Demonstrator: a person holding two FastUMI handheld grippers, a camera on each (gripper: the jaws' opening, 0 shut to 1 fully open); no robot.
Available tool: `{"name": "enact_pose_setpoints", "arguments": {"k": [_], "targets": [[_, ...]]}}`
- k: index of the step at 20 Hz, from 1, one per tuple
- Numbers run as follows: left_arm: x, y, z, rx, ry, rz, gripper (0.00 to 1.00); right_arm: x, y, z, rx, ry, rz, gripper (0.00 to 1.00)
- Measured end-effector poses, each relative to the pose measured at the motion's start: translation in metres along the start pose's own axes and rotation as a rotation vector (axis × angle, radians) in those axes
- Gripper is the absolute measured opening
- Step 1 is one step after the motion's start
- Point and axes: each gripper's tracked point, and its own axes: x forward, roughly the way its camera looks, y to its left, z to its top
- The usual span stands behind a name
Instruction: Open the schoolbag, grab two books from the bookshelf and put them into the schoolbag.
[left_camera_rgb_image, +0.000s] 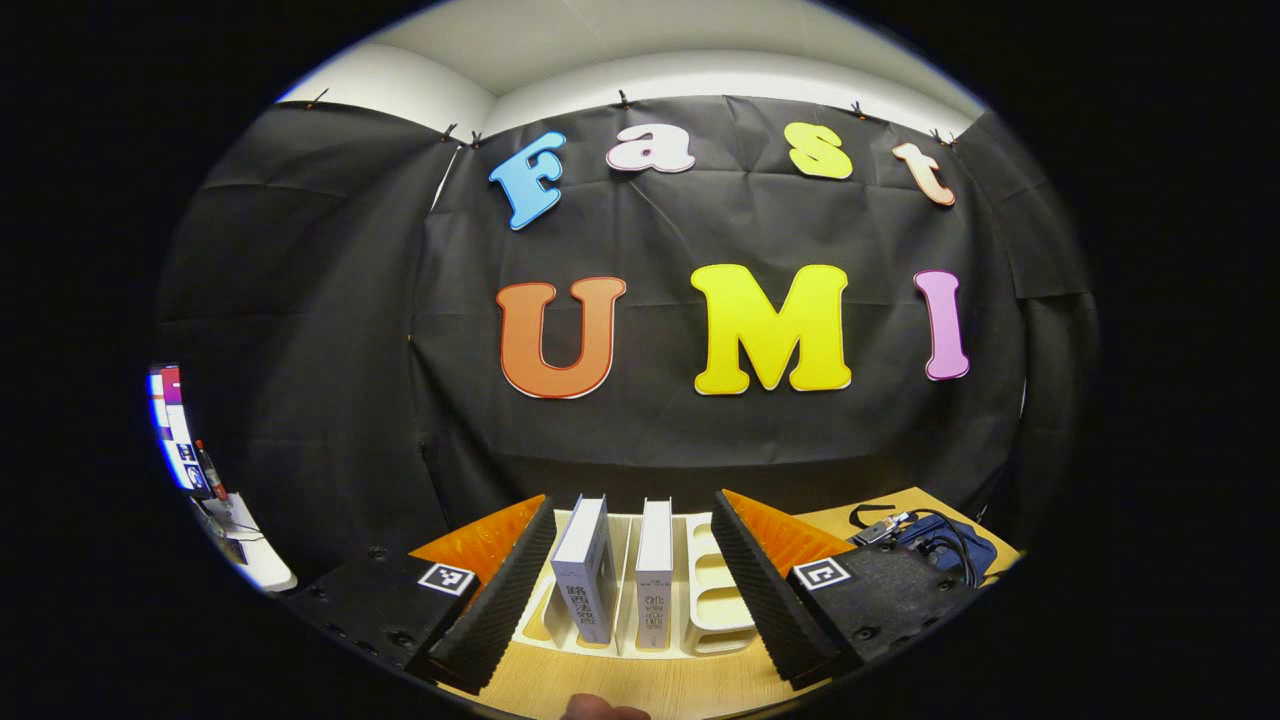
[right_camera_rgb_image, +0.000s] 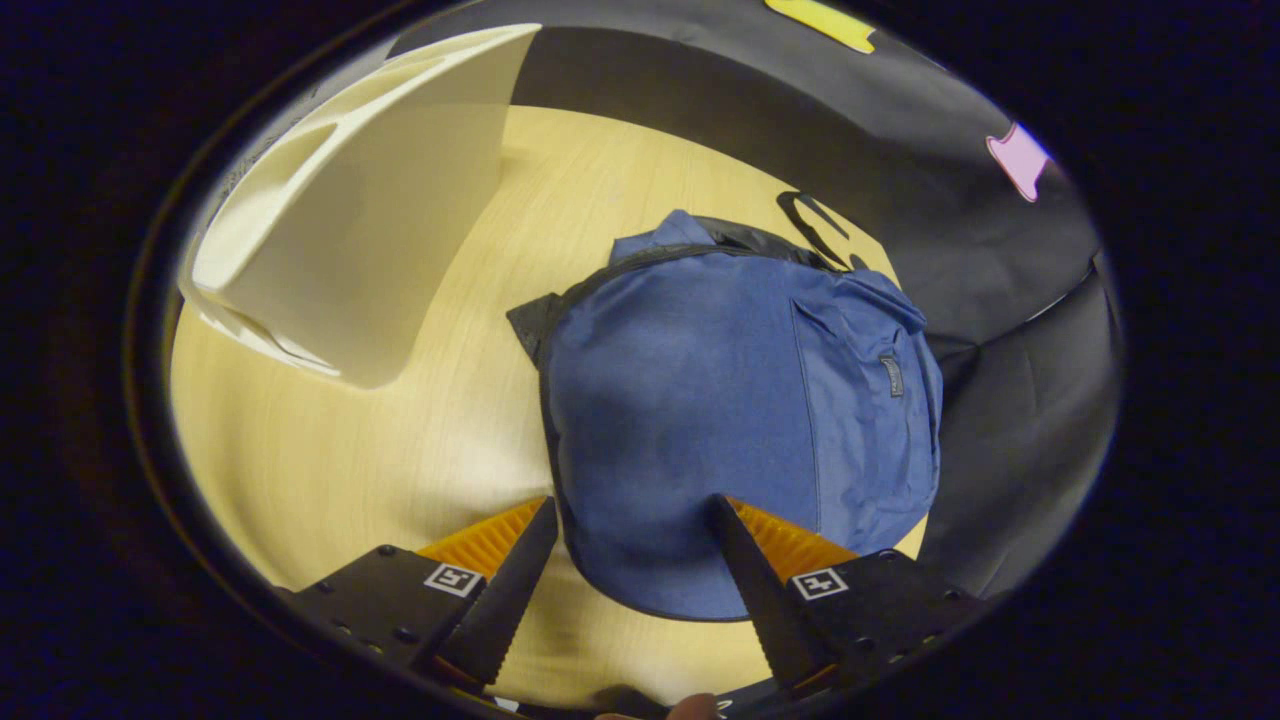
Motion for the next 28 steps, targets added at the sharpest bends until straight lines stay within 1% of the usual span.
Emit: {"name": "enact_pose_setpoints", "arguments": {"k": [1, 3, 4, 5, 6, 7, 8, 9, 10, 11, 12, 13, 14, 15, 16, 17, 18, 21, 25, 28], "targets": [[-0.001, 0.001, 0.0, 0.0, 0.002, 0.003, 0.99, 0.003, -0.002, 0.0, 0.004, 0.005, -0.01, 0.99], [-0.001, 0.001, -0.003, 0.002, 0.009, 0.004, 0.99, 0.006, -0.005, 0.001, 0.007, 0.009, -0.031, 0.94], [-0.001, 0.002, -0.003, 0.003, 0.01, 0.005, 0.99, 0.007, -0.007, 0.001, 0.011, 0.009, -0.035, 0.99], [-0.001, 0.002, -0.003, 0.005, 0.01, 0.005, 0.99, 0.008, -0.007, 0.002, 0.016, 0.008, -0.038, 0.9], [-0.001, 0.001, -0.002, 0.006, 0.009, 0.006, 0.99, 0.007, -0.007, 0.002, 0.025, 0.008, -0.037, 0.94], [-0.001, 0.001, -0.002, 0.006, 0.009, 0.005, 0.99, 0.006, -0.006, 0.003, 0.027, 0.006, -0.032, 0.83], [0.0, 0.0, -0.002, 0.005, 0.011, 0.004, 0.99, 0.008, -0.005, 0.004, 0.03, 0.003, -0.02, 0.88], [0.001, -0.001, -0.003, 0.005, 0.013, 0.002, 0.99, 0.005, -0.002, 0.005, 0.031, 0.001, -0.008, 0.76], [-0.001, -0.002, -0.004, 0.004, 0.013, 0.0, 0.99, 0.005, 0.0, 0.003, 0.029, 0.002, 0.001, 0.73], [-0.001, -0.002, -0.003, 0.004, 0.013, 0.0, 0.99, 0.003, 0.001, 0.003, 0.025, 0.002, 0.006, 0.59], [-0.002, -0.002, -0.003, 0.006, 0.012, -0.001, 0.99, 0.003, 0.003, 0.003, 0.026, 0.001, 0.011, 0.5], [-0.002, -0.002, -0.002, 0.008, 0.011, -0.001, 0.99, 0.001, 0.003, 0.003, 0.031, -0.001, 0.011, 0.39], [-0.002, -0.003, -0.002, 0.009, 0.009, -0.001, 0.99, 0.0, 0.001, 0.005, 0.033, -0.007, 0.01, 0.25], [-0.003, -0.002, -0.002, 0.008, 0.009, 0.0, 0.99, -0.001, 0.0, 0.006, 0.039, -0.009, 0.02, 0.09], [-0.003, -0.003, -0.003, 0.007, 0.01, 0.0, 0.99, 0.0, 0.0, 0.006, 0.036, -0.012, 0.034, 0.04], [-0.003, -0.003, -0.004, 0.004, 0.011, 0.001, 0.99, -0.002, 0.0, 0.007, 0.046, -0.012, 0.053, 0.04], [-0.003, -0.003, -0.005, 0.001, 0.013, 0.001, 0.99, -0.003, -0.001, 0.007, 0.051, -0.018, 0.072, 0.0], [-0.002, -0.006, -0.006, -0.004, 0.015, -0.004, 0.99, -0.014, -0.008, 0.011, 0.055, -0.043, 0.114, 0.0], [0.0, -0.015, -0.006, -0.003, 0.015, -0.019, 0.99, -0.041, -0.026, 0.017, 0.044, -0.104, 0.136, 0.0], [0.002, -0.022, -0.007, -0.005, 0.016, -0.032, 0.99, -0.065, -0.05, 0.024, 0.038, -0.146, 0.139, 0.0]]}}
